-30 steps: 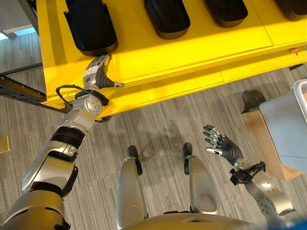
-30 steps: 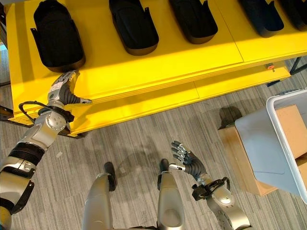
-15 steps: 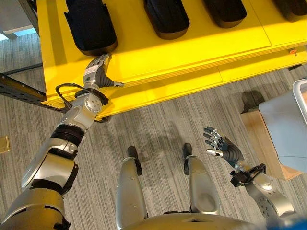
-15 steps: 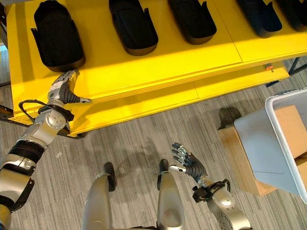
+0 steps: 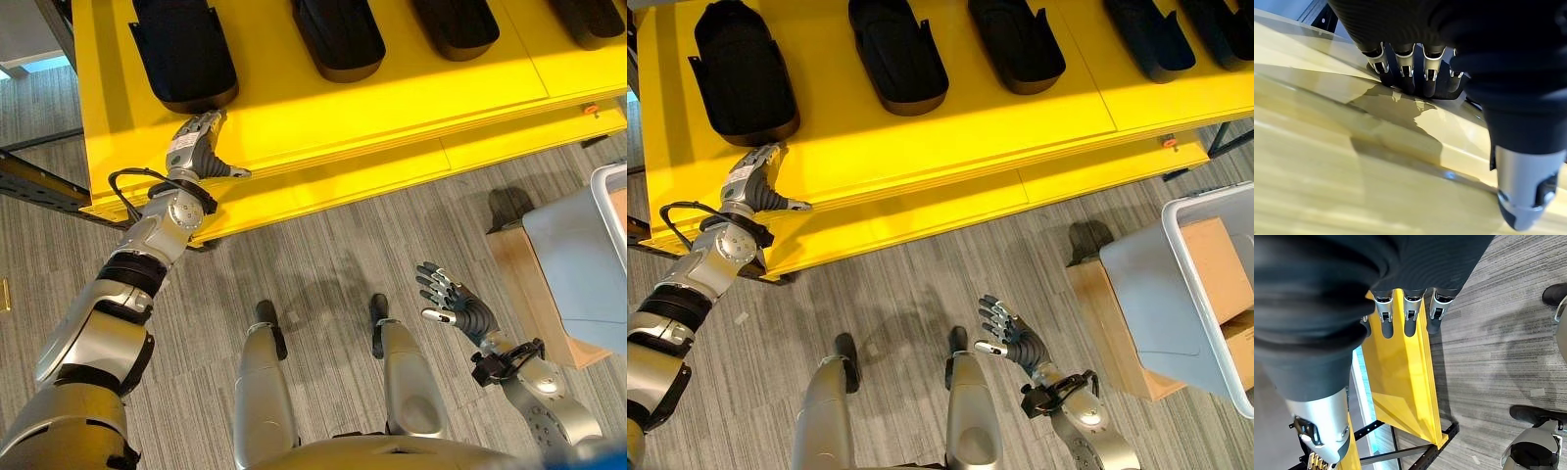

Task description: Move parts from the plastic box to the shelf.

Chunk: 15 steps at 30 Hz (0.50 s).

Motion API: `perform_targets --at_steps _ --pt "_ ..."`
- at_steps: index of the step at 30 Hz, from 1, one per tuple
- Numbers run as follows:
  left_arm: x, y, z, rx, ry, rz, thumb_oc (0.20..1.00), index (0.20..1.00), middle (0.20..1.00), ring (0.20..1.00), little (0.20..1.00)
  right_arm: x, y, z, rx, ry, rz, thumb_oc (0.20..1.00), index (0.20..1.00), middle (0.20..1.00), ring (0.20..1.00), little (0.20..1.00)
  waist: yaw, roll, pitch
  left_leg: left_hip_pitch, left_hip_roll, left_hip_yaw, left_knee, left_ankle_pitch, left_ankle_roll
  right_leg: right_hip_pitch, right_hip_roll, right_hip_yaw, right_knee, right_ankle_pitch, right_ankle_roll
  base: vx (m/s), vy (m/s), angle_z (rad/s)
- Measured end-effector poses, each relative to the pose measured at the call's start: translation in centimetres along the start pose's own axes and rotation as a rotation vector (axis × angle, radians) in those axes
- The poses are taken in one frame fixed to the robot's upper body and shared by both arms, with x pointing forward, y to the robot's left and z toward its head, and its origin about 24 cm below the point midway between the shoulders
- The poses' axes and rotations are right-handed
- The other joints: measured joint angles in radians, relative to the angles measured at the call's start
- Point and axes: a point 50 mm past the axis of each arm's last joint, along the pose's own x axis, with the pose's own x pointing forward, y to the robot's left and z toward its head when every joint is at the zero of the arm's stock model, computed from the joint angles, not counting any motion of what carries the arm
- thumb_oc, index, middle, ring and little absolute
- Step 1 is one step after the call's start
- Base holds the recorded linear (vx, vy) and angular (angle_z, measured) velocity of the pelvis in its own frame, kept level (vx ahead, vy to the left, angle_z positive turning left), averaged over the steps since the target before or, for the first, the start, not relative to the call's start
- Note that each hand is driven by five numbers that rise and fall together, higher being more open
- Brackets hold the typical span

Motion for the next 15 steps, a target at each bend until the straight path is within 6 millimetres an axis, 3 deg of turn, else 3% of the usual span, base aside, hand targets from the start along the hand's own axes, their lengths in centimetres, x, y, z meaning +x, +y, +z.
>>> perform_targets --at_steps 15 --pt "0.91 0.59 -0.13 0.044 0.005 -0.055 1.000 1.000 1.000 1.000 1.000 -0.09 0.09 -0.07 0.002 0.003 0.017 1.000 1.000 1.000 1.000 1.000 0.001 0.001 -0.002 0.000 0.000 0.002 -0.002 0.000 0.000 0.000 0.000 0.004 -0.011 0.010 0.005 0.00 0.001 -0.01"
